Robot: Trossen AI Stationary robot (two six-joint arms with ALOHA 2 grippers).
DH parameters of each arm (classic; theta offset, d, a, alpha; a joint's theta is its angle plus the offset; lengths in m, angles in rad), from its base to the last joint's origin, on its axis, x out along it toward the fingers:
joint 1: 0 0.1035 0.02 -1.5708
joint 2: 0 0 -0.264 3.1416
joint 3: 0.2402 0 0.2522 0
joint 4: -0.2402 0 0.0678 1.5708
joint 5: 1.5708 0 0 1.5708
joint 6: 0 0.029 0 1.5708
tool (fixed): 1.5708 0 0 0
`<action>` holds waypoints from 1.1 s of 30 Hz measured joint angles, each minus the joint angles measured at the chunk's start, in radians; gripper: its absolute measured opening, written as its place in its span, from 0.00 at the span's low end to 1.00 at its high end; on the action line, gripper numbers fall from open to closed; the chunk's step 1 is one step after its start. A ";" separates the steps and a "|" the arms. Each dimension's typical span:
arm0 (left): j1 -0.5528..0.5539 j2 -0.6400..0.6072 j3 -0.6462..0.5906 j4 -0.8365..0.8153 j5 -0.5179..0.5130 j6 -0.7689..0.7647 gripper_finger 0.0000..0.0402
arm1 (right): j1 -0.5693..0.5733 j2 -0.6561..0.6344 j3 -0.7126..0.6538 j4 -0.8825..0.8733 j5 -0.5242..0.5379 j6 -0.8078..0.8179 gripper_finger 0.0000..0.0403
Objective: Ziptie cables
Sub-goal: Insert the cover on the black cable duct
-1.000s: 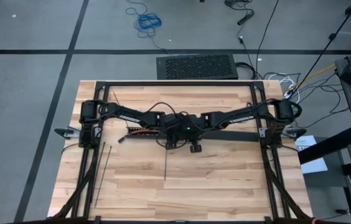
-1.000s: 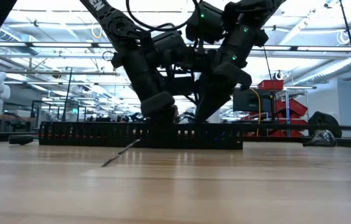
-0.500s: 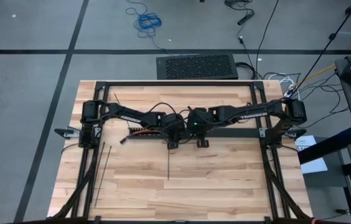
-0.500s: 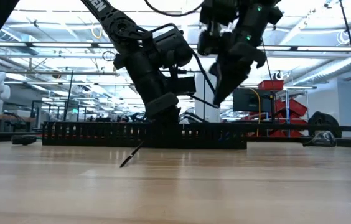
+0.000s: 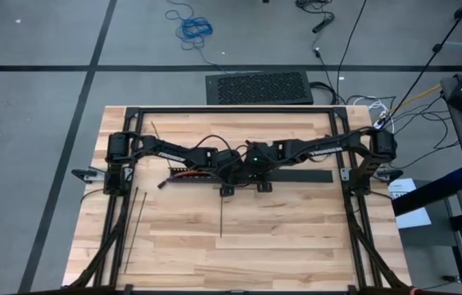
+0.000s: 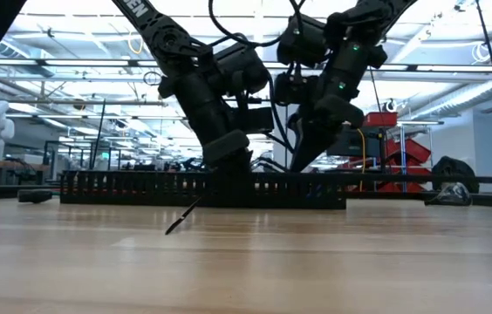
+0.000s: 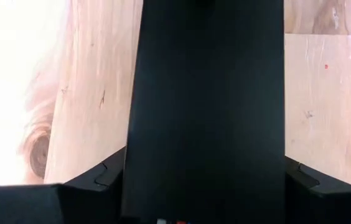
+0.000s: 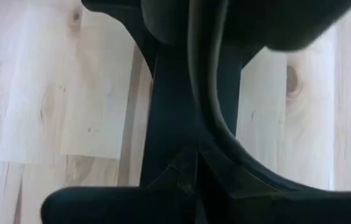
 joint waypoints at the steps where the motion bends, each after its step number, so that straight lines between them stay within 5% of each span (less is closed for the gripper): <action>1: 0.000 0.000 0.001 0.000 0.001 0.000 0.61 | 0.000 0.003 0.001 0.001 -0.001 -0.003 0.00; 11: -0.002 -0.052 0.013 -0.017 -0.021 0.002 0.75 | -0.007 0.004 0.000 0.000 -0.015 -0.022 0.00; 25: 0.003 -0.195 -0.015 -0.325 -0.077 0.086 0.78 | -0.006 0.007 0.002 0.011 -0.013 -0.026 0.00; 33: 0.042 -0.188 -0.112 -0.189 -0.052 0.095 0.77 | -0.006 0.006 0.001 -0.007 -0.011 -0.029 0.00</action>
